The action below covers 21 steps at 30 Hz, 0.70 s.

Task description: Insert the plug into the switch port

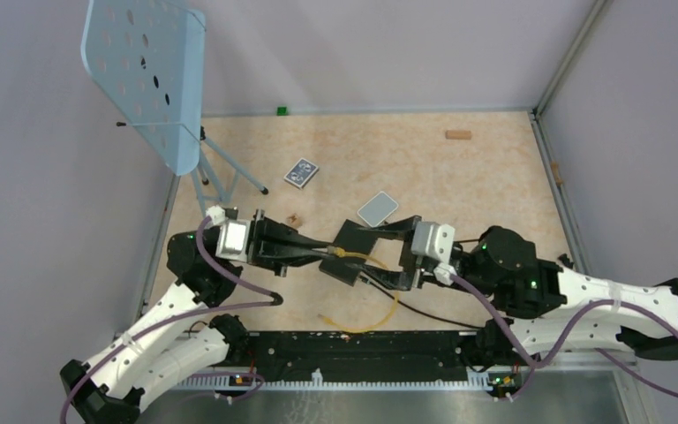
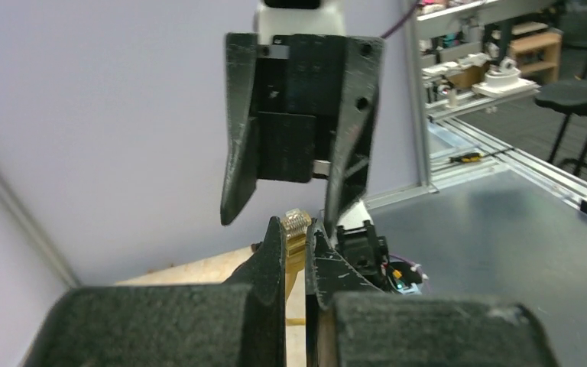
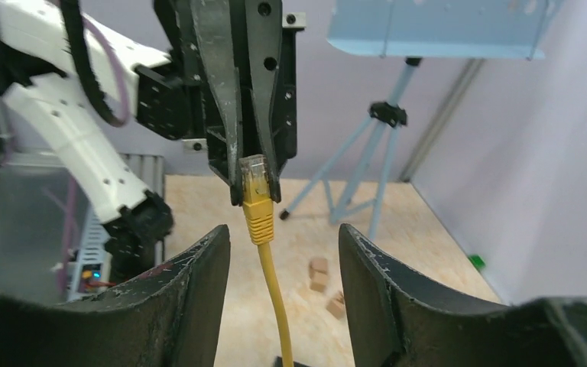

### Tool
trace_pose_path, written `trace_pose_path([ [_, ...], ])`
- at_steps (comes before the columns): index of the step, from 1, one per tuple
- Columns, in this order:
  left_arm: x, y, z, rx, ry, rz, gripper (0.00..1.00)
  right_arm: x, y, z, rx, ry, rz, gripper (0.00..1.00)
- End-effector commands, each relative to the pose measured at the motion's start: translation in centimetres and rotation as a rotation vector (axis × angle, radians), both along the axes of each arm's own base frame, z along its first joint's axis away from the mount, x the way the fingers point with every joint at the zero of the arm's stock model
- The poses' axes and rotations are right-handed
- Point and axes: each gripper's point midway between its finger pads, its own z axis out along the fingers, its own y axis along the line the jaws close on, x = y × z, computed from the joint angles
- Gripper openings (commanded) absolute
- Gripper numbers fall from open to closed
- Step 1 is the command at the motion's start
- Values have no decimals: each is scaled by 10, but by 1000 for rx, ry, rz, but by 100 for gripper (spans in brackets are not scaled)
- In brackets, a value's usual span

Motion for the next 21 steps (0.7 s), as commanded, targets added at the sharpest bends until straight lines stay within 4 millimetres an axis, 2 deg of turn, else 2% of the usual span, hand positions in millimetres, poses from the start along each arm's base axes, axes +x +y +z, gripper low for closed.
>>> trace_pose_path([
  [1,-46,19,15,-45,-182,-144,0,-42,0,24,104,34,221,53],
  [11,-54,24,21,-75,-201,-149,0,-63,21,28,167,59,356,48],
  [21,-55,23,21,-80,-203,-159,0,-63,28,29,190,65,367,36],
])
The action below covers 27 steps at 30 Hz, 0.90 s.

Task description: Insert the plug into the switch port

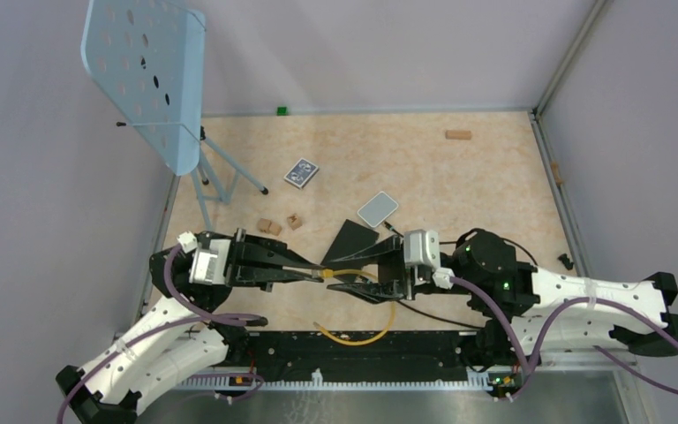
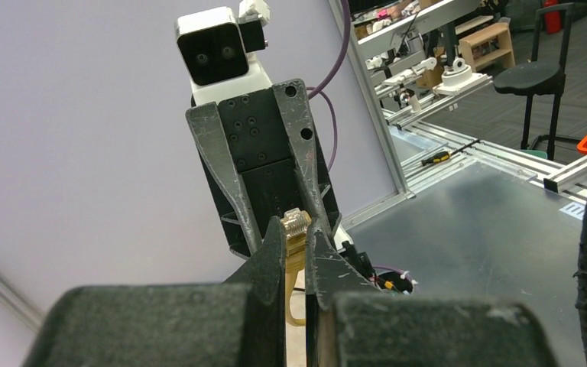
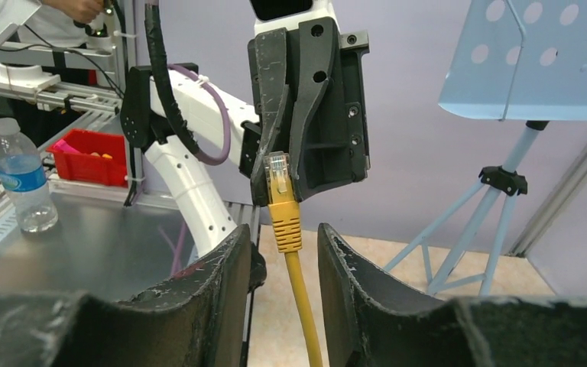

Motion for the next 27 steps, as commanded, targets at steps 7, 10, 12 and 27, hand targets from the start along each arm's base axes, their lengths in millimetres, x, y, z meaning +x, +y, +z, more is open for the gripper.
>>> trace_pose_path([
  [7,-7,3,6,-30,-34,-24,0,-5,1,10,57,6,24,36],
  [10,-9,4,8,-39,-41,-24,0,-6,2,7,51,5,28,36],
  [12,-11,6,9,-46,-46,-24,0,-7,2,6,49,4,34,35],
  [27,23,3,8,-82,138,162,90,30,-13,-9,2,68,-180,0],
])
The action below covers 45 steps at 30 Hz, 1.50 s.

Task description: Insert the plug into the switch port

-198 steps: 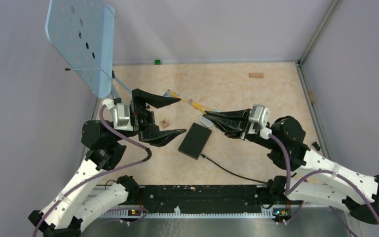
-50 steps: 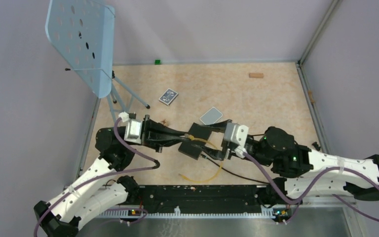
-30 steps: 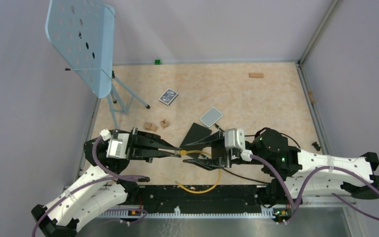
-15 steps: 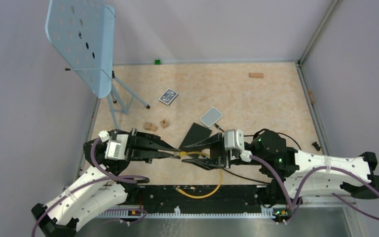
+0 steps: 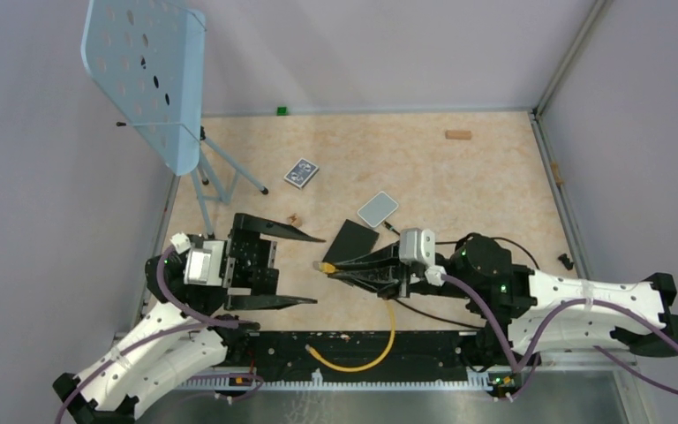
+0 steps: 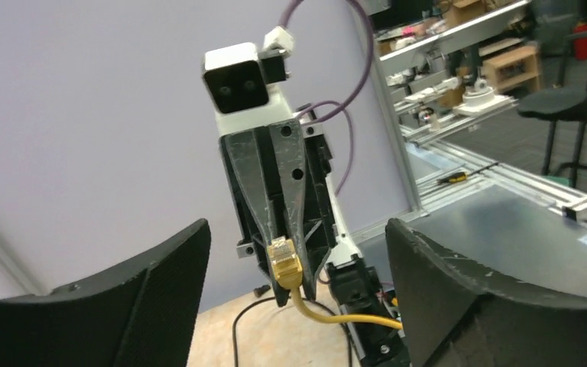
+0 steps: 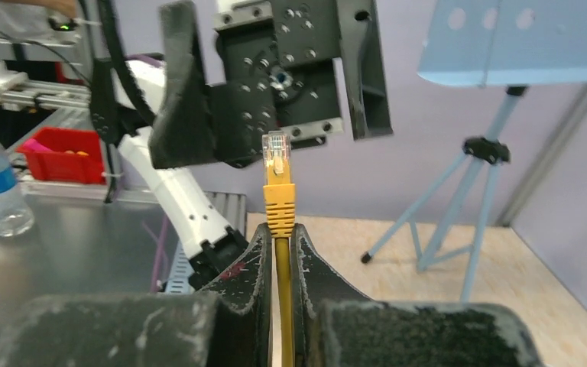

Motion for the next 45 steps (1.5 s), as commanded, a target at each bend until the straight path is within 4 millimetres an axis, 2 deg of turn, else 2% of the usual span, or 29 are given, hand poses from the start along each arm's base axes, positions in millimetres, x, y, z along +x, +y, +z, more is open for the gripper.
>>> trace_pose_path([
  [1,37,0,1,-51,196,196,96,34,-23,-5,-21,65,-211,0],
  [3,72,2,-6,-59,403,334,99,59,-37,-24,-82,125,-361,0],
  [5,117,7,-21,-71,640,509,99,82,-53,-53,-164,193,-512,0],
  [7,153,5,-51,-8,811,654,99,101,-68,-94,-293,249,-642,0],
  [9,181,-3,-95,116,952,768,99,121,-83,-140,-417,325,-745,0],
  [12,211,-22,-150,245,1080,791,99,145,-98,-192,-514,436,-779,0],
  [15,249,-26,-191,297,1197,791,97,178,-117,-237,-595,524,-841,0],
  [18,285,-29,-220,311,1187,849,96,210,-138,-266,-633,577,-937,0],
  [22,336,-34,-246,372,1150,941,97,239,-145,-296,-669,650,-966,0],
  [25,366,-38,-266,412,1126,967,96,261,-149,-308,-730,643,-976,0],
  [28,383,-50,-278,468,1088,919,93,283,-150,-318,-772,639,-984,0],
  [30,387,-61,-287,502,1080,869,90,300,-154,-322,-787,619,-1000,0],
  [34,398,-73,-309,532,1093,828,86,321,-156,-336,-832,616,-1026,0],
  [36,400,-78,-317,540,1100,804,85,331,-152,-335,-820,599,-1037,0],
  [41,402,-88,-331,570,1106,745,82,339,-150,-347,-860,615,-1037,0],
  [45,404,-90,-341,591,1105,742,81,332,-154,-356,-908,641,-1030,0],
])
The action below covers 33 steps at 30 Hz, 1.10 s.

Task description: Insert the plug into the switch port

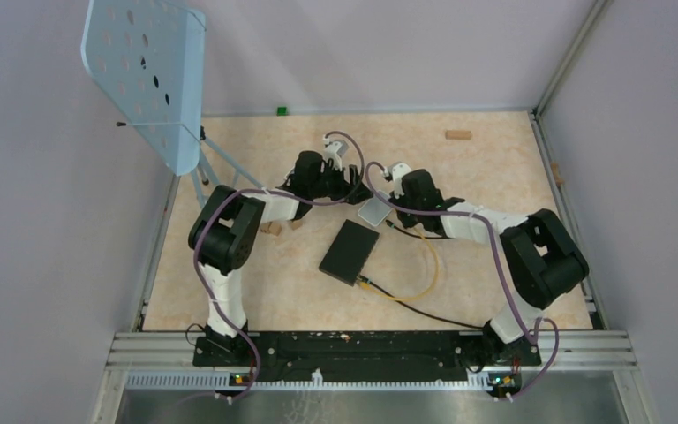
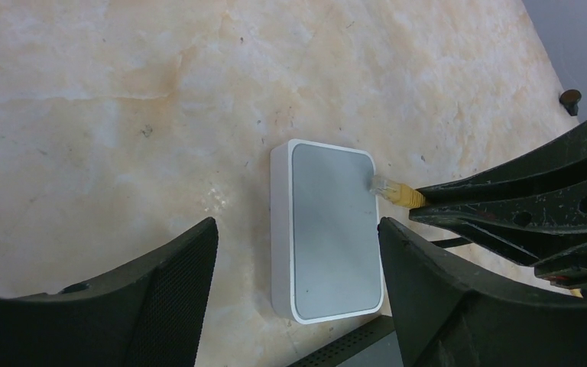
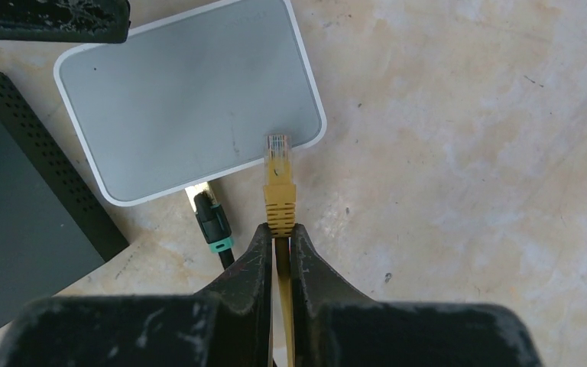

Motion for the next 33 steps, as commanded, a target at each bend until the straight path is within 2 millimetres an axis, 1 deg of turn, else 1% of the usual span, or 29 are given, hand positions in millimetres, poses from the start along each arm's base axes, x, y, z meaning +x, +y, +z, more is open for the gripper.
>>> trace_pose_path([
  [1,11,-13,21,-41,-91,-56,81,14,0,12,-10,-32,-13,0],
  [4,10,-13,14,-36,-82,-62,81,14,-7,12,-49,-22,-26,0],
  [7,9,-15,11,-43,-74,-77,81,13,-9,11,-79,-4,-14,0],
  [10,7,-17,6,-46,-66,-91,80,13,-10,11,-92,3,-7,0],
  [16,5,-22,-3,-42,-45,-103,80,9,-9,3,-103,47,7,0],
  [21,2,-30,-10,-41,-28,-112,80,9,-8,2,-103,45,13,0],
  [25,3,-36,-13,-44,-18,-117,79,6,-12,-4,-121,62,2,0],
  [28,4,-37,-14,-44,-20,-116,79,3,-16,-1,-112,45,-12,0],
  [29,5,-37,-14,-42,-20,-115,79,2,-17,4,-102,30,-15,0],
  [31,6,-37,-17,-35,-15,-111,78,1,-16,9,-86,13,-16,0],
  [33,6,-37,-21,-27,-3,-106,77,-2,-17,10,-78,12,-15,0],
])
